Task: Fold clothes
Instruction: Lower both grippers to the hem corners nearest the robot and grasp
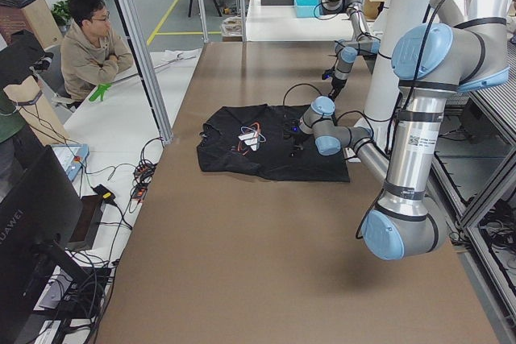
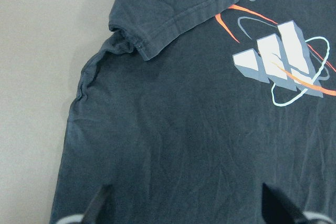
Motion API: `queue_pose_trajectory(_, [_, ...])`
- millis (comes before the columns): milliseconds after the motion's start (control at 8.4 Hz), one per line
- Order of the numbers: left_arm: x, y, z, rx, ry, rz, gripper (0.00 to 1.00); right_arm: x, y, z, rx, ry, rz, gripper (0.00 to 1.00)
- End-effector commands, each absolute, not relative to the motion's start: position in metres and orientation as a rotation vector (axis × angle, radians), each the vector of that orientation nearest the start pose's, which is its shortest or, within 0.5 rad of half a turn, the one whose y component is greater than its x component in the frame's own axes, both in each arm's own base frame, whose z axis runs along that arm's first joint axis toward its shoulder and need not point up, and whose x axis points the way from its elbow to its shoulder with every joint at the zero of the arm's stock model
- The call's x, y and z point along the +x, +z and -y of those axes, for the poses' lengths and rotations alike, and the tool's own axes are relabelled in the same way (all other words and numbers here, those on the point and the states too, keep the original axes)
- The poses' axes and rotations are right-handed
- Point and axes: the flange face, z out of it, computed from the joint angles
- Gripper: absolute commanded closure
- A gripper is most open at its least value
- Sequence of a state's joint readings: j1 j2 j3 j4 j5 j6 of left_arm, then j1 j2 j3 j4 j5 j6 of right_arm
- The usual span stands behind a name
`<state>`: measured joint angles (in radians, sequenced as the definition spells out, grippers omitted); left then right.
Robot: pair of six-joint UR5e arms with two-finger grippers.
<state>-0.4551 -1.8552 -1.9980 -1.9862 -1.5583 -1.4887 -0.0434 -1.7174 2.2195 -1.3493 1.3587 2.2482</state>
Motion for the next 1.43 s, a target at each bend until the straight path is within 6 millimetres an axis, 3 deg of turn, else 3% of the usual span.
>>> queue_pose_trajectory(0, [0.437, 0.263, 0.344, 0.310, -0.323, -1.103, 0.00, -0.421, 0.384, 0.137, -0.085, 0.686, 0.796, 1.00])
queue_pose_trajectory(119, [0.425, 0.273, 0.308, 0.286, -0.304, -1.106, 0.00, -0.410, 0.370, 0.138, -0.098, 0.690, 0.819, 1.00])
queue_pose_trajectory(238, [0.427, 0.287, 0.276, 0.282, -0.317, -1.086, 0.00, -0.402, 0.381, 0.137, -0.090, 0.687, 0.794, 1.00])
queue_pose_trajectory(476, [0.452, 0.317, 0.213, 0.266, -0.370, -1.048, 0.00, -0.404, 0.381, 0.131, -0.100, 0.677, 0.798, 1.00])
queue_pose_trajectory(595, [0.455, 0.320, 0.186, 0.242, -0.381, -1.055, 0.00, -0.404, 0.380, 0.131, -0.102, 0.678, 0.801, 1.00])
queue_pose_trajectory(715, [0.457, 0.339, 0.164, 0.215, -0.354, -1.022, 0.01, -0.404, 0.380, 0.131, -0.101, 0.677, 0.801, 1.00])
queue_pose_trajectory(834, [0.460, 0.351, 0.151, 0.217, -0.341, -0.999, 0.05, -0.405, 0.379, 0.131, -0.101, 0.677, 0.805, 1.00])
queue_pose_trajectory(953, [0.468, 0.357, 0.137, 0.223, -0.359, -0.996, 0.18, -0.405, 0.380, 0.131, -0.098, 0.678, 0.802, 1.00])
queue_pose_trajectory(1072, [0.474, 0.364, 0.133, 0.219, -0.364, -0.985, 0.27, -0.406, 0.379, 0.131, -0.099, 0.678, 0.807, 1.00])
queue_pose_trajectory(1310, [0.486, 0.378, 0.127, 0.222, -0.357, -0.960, 0.36, -0.406, 0.378, 0.132, -0.096, 0.682, 0.810, 1.00])
